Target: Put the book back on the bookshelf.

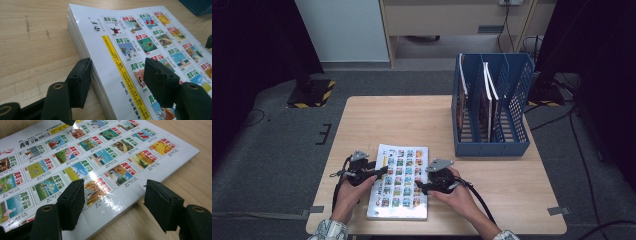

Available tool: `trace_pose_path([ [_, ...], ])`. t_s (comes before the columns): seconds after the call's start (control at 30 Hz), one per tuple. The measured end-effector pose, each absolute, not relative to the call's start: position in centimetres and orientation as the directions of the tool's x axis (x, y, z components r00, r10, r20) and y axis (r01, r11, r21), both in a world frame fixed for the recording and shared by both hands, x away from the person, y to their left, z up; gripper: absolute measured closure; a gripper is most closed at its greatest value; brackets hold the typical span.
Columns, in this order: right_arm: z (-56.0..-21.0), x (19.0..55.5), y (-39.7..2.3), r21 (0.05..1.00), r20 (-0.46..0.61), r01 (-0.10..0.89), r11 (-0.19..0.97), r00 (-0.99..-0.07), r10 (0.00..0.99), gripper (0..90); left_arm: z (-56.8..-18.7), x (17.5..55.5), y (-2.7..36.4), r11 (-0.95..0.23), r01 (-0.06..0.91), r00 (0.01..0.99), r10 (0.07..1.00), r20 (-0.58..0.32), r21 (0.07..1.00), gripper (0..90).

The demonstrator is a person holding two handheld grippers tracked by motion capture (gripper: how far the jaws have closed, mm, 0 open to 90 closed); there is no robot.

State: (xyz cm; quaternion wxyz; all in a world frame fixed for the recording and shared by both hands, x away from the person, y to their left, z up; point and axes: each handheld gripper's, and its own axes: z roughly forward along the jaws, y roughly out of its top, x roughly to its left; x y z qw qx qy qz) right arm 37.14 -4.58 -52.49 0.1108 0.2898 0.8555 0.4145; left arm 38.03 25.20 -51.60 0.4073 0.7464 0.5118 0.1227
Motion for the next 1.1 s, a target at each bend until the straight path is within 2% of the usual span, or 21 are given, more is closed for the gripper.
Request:
trace_pose_path([
  [0.17,-52.6,37.2,-4.6,0.777,0.057,0.407,0.481,-0.806,0.589,32.8,-50.9,37.8,25.3,-0.125,0.648,0.469,0.842,-0.265,0.751,41.3],
  [0.27,-52.6,37.1,-4.6,0.777,0.057,0.406,0.481,-0.806,0.589,32.8,-50.8,37.6,25.0,-0.141,0.662,0.511,0.803,-0.306,0.736,46.7],
  [0.3,-52.6,37.1,-4.6,0.778,0.056,0.405,0.481,-0.806,0.589,32.8,-51.0,37.5,24.6,-0.170,0.666,0.531,0.792,-0.301,0.726,48.0],
  [0.37,-52.6,37.1,-4.6,0.779,0.051,0.401,0.481,-0.806,0.590,32.8,-51.0,37.4,23.8,-0.221,0.649,0.540,0.808,-0.236,0.728,47.1],
  [0.57,-52.7,37.2,-4.7,0.781,0.069,0.412,0.469,-0.805,0.590,32.6,-51.5,37.9,23.6,-0.204,0.665,0.520,0.818,-0.248,0.719,46.2],
  [0.73,-52.7,37.2,-4.7,0.782,0.071,0.412,0.468,-0.805,0.589,32.6,-51.6,38.5,23.0,-0.197,0.667,0.526,0.807,-0.267,0.719,49.5],
  [0.8,-52.7,37.2,-4.7,0.782,0.072,0.412,0.467,-0.805,0.590,32.5,-51.7,38.6,22.4,-0.220,0.656,0.537,0.808,-0.241,0.722,51.5],
  [0.9,-52.7,37.2,-4.7,0.782,0.068,0.409,0.470,-0.806,0.589,32.5,-51.6,38.6,22.2,-0.221,0.657,0.524,0.821,-0.225,0.721,57.0],
  [1.03,-52.6,37.1,-4.7,0.779,0.066,0.410,0.474,-0.806,0.589,31.2,-51.3,38.3,22.6,-0.193,0.642,0.520,0.821,-0.236,0.742,74.1],
  [1.1,-52.6,37.2,-4.7,0.774,0.062,0.412,0.481,-0.806,0.589,29.2,-51.1,38.0,22.6,-0.186,0.628,0.523,0.820,-0.233,0.756,78.8],
])
